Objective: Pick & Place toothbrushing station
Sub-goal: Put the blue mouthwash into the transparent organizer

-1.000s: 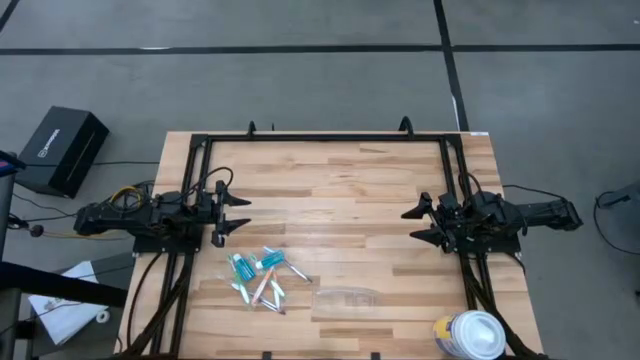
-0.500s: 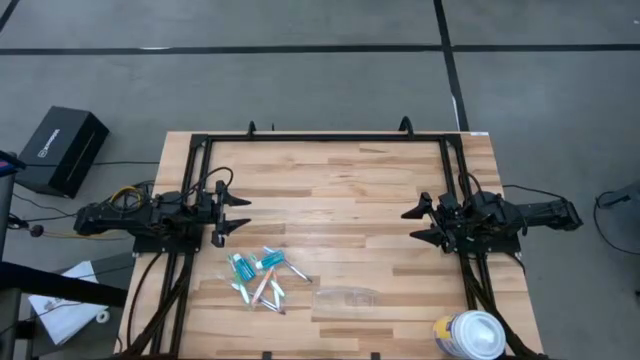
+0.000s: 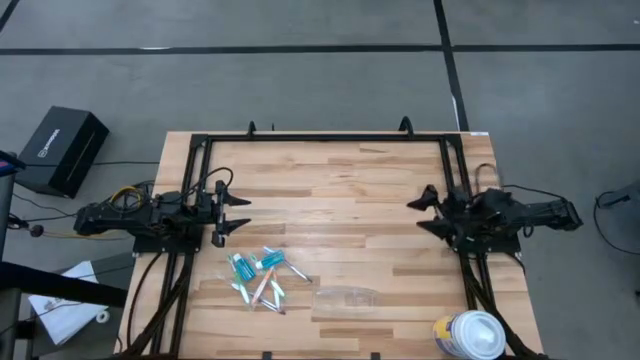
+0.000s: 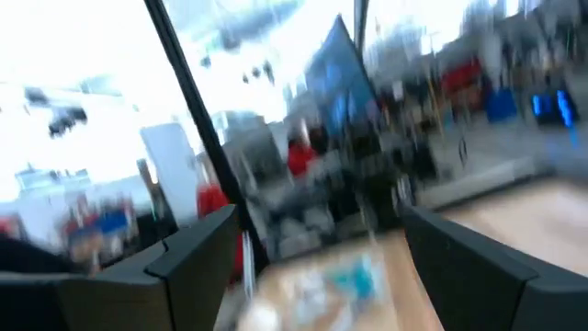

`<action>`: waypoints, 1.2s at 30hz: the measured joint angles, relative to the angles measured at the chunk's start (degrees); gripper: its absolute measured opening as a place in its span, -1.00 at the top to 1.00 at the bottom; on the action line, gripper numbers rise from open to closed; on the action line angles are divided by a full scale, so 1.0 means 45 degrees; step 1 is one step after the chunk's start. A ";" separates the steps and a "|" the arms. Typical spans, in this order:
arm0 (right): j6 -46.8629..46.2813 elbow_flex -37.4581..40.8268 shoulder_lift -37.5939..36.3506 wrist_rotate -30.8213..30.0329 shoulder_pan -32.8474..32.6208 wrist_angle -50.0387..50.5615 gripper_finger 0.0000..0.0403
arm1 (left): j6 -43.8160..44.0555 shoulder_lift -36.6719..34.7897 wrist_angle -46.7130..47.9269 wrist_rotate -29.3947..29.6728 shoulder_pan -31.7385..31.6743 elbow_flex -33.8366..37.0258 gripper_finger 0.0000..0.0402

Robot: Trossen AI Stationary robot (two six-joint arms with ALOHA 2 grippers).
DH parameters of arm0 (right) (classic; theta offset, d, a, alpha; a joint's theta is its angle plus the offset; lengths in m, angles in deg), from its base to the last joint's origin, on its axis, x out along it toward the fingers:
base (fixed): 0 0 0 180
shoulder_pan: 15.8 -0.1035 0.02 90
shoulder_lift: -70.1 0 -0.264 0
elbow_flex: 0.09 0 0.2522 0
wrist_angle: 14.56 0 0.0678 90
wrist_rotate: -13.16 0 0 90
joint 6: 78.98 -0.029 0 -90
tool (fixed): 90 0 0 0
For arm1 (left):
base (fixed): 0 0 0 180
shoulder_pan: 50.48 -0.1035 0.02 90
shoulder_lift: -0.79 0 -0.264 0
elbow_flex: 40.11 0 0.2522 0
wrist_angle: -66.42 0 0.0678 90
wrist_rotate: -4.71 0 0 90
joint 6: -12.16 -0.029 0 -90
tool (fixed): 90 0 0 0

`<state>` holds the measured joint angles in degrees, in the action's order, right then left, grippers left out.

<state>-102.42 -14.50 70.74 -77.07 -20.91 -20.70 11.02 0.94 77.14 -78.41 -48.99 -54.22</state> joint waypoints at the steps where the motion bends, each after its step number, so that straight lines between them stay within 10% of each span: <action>1: 0.0002 0.0000 0.0000 -0.0132 0.0000 -0.0753 -0.50 | 0.0000 0.0002 -0.0005 -0.0005 0.0002 -0.0002 -0.16; 12: 0.3586 -0.0005 -0.0005 -0.1744 -0.0003 -0.6100 -0.50 | 0.1757 0.0002 -0.4080 -0.0039 -0.0002 -0.0002 -0.16; 22: 0.1574 -0.0450 0.1285 -0.4024 -0.0003 -0.6072 -0.50 | 0.3467 0.0644 -0.9845 0.0041 -0.0002 -0.0132 -0.16; 36: 0.2512 -0.5643 0.6669 -0.3275 0.0668 -0.3484 -0.50 | 0.2970 0.9372 -0.9590 -0.0344 -0.0010 -0.5437 -0.16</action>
<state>-91.12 -39.89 100.75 -91.81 -17.91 -36.38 24.38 43.12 33.98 -79.96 -49.03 -78.69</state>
